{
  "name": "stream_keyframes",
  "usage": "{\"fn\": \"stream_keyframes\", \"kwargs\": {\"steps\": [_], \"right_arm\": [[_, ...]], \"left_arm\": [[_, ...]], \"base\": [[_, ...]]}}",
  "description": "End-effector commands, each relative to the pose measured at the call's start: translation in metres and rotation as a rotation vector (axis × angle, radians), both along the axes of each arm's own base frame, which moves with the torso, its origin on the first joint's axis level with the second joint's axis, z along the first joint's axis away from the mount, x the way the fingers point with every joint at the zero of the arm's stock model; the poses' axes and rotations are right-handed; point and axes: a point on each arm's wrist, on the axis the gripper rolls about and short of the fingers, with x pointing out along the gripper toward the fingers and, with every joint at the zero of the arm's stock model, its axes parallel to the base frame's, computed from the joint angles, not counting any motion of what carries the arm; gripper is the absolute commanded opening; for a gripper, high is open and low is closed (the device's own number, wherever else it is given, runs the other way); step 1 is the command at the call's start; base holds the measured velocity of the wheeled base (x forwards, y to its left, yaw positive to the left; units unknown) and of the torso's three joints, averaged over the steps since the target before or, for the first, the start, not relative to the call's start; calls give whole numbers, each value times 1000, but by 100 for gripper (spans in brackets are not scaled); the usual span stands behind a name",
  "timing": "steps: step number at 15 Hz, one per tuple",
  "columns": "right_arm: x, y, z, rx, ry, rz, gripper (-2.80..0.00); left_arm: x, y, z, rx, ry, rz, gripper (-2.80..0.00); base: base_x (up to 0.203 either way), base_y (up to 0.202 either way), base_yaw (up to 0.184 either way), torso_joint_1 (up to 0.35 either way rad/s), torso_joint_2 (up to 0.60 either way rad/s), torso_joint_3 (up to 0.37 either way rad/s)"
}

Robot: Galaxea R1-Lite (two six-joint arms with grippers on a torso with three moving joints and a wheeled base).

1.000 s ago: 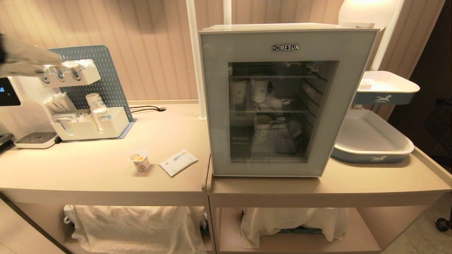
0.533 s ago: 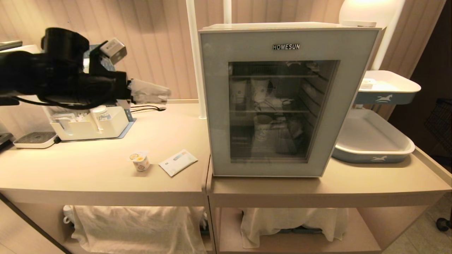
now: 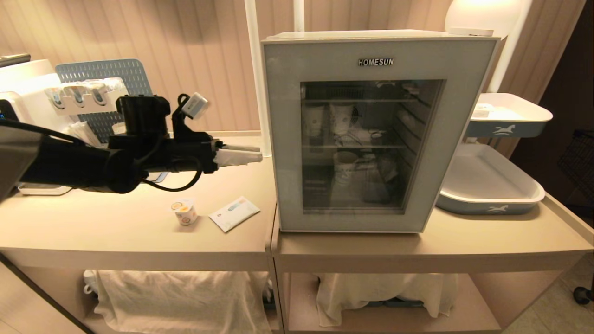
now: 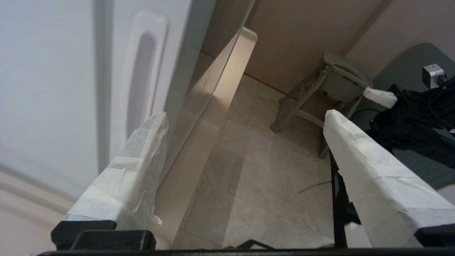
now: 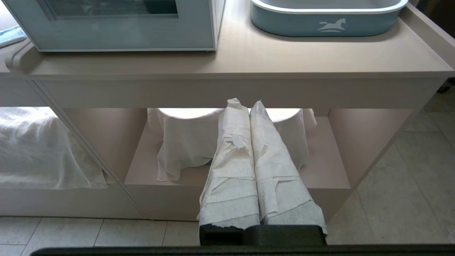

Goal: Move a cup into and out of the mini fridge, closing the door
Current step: Open the freezer door

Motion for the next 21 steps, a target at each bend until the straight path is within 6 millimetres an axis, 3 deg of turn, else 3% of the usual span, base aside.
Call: {"fn": "stream_keyframes", "kwargs": {"steps": [1,4,9,15,21], "right_arm": [[0,0,0,0,2,1,-280],[0,0,0,0,2,1,-280],[0,0,0,0,2,1,-280],[0,0,0,0,2,1,-280],[0,0,0,-2,2,1,-280]], "left_arm": [[6,-13,-6,-13,-44,-5,0],[22,-27,-10,-11,-72,64,0],[23,-29,-13,-7,-57,70,0],[15,-53,-12,-26,4,15,0],[-3,-55,-14,-15,38,-7,0]], "base": [[0,0,0,0,0,0],[0,0,0,0,0,0],[0,0,0,0,0,0],[0,0,0,0,0,0],[0,0,0,0,0,0]]}}
